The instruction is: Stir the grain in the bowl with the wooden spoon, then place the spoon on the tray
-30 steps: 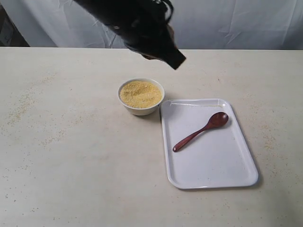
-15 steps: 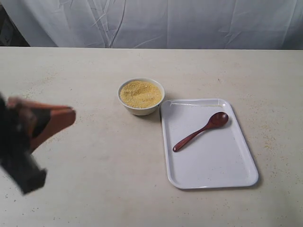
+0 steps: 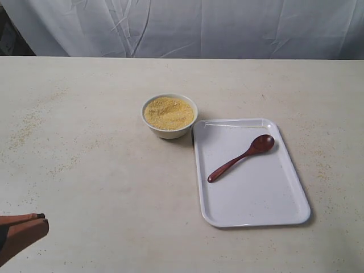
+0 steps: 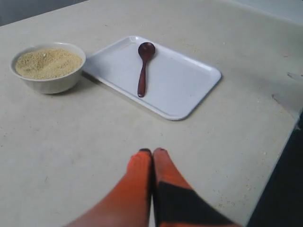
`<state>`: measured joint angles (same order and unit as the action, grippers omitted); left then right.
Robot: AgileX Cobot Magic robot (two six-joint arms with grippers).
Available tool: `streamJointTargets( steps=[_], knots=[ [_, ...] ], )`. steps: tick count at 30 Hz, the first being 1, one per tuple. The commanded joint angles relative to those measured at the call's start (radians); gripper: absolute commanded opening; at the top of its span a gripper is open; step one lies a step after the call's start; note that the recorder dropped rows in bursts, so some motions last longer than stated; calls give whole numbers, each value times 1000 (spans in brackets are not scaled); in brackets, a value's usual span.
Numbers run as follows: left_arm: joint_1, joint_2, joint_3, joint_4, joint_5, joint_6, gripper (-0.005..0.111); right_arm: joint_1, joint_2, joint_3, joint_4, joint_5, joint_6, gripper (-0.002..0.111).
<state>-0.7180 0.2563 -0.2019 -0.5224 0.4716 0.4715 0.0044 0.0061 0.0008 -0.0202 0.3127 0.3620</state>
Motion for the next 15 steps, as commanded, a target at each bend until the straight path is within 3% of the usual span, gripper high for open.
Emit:
streamJointTargets(
  steps=[1,4,9,12,15],
  knots=[
    [19,-47,6,-8,-2,3,0,-4,-6,-1,-4,-9,-4,9],
    [143,-116,10,23,-48,3,0,-4,-6,-1,-4,-9,-4,9],
    [502,-247,49,32,-217,3,0,-4,-6,-1,-4,-9,-4,9],
    [650,-256,61,108,-229,5,0,-4,-6,-1,-2,-9,-4,9],
    [733,-256,61,165,-218,3,0,-4,-6,-1,-2,-9,-4,9]
  ],
)
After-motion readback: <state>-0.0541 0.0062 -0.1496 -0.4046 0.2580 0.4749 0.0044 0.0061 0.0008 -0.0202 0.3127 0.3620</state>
